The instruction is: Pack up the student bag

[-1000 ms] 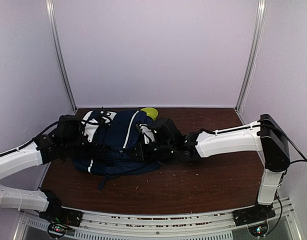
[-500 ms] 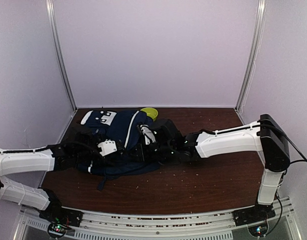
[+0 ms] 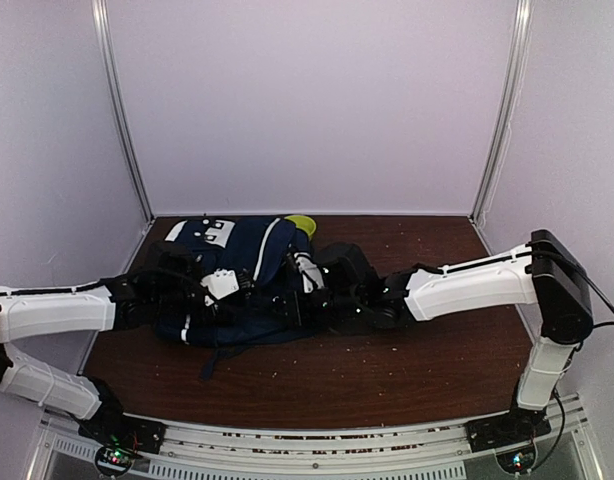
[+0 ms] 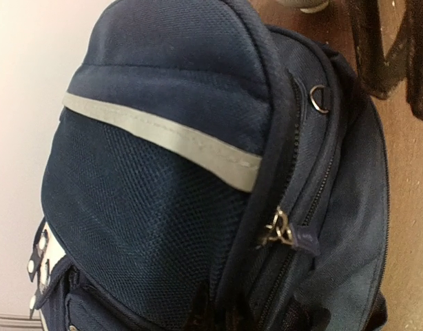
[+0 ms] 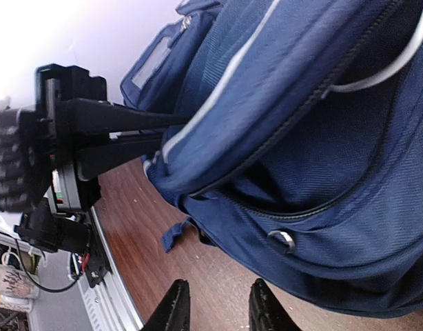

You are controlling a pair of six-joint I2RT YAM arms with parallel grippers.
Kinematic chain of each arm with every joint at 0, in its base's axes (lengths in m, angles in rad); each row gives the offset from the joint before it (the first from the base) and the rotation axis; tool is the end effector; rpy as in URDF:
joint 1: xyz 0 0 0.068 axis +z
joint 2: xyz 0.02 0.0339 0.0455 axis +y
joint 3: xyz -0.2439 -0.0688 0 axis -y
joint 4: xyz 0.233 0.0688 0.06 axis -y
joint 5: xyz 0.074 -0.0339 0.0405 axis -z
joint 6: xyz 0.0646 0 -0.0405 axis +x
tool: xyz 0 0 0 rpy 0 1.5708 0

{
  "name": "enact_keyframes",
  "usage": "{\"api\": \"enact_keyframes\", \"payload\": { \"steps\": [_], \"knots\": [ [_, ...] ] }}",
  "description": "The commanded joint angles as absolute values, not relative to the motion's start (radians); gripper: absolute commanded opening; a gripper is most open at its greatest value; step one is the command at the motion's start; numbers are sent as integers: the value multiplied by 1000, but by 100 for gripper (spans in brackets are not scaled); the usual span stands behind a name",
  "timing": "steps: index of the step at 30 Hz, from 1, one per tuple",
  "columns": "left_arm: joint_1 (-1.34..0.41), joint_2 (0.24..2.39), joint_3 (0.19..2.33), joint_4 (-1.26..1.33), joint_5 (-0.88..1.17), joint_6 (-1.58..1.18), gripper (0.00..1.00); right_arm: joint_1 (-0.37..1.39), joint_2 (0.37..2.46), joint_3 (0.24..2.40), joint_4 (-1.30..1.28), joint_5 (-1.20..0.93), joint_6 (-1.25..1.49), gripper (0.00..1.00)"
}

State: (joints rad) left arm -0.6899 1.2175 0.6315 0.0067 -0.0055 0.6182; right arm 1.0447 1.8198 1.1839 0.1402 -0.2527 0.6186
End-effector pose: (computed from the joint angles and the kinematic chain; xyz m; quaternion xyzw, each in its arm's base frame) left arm 0.2153 -0.1772 0.1876 0.5341 0.6989 -0.0146 0.4755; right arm 0.1986 0.3742 0.1948 -0.2432 0.8192 0.4483 0.2622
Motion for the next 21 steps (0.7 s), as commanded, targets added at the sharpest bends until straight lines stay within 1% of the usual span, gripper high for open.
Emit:
{"api": "enact_keyframes", "payload": {
  "steps": [1,5,8,15,21],
  "knots": [
    [-691,1269,757,68,117,354,0,1038,1785,1169,266,-252,614,34],
    [-694,1304,792,94,151,282,0,1037,1832,1200,315,-240,616,37],
    [-695,1314,802,111,155,271,0,1037,1859,1229,317,-146,611,37],
    [-697,1314,827,112,171,268,0,1035,1910,1281,266,-22,591,32],
    [-696,1338,839,138,189,280,0,1036,1968,1310,300,-21,592,31]
  ]
}}
